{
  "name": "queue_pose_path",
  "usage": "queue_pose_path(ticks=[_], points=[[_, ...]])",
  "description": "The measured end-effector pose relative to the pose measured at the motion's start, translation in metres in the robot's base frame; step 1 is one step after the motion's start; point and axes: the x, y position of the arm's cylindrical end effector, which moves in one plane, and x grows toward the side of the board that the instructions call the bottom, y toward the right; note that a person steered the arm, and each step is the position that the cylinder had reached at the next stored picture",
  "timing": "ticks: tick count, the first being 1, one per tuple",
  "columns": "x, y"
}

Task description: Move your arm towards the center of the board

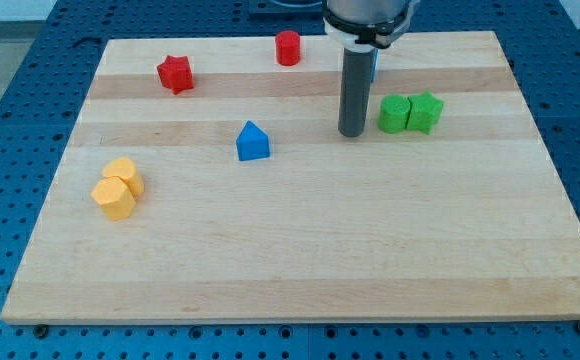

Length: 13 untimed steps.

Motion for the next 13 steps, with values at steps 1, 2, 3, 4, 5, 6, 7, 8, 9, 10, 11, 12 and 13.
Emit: queue_pose_path(ticks=[1, 2, 3, 4, 5, 6, 7, 8, 9, 10, 11, 12, 13], points=[[0.001, 0.000], [0.002, 0.000], [0.003, 0.000], [0.007, 0.000], [0.018, 0.000], [0.034, 0.000], [0.035, 0.000], [0.042, -0.009], [0.046, -0.013], [0.046, -0.013], [0.049, -0.014], [0.054, -0.020], [0.055, -0.037]])
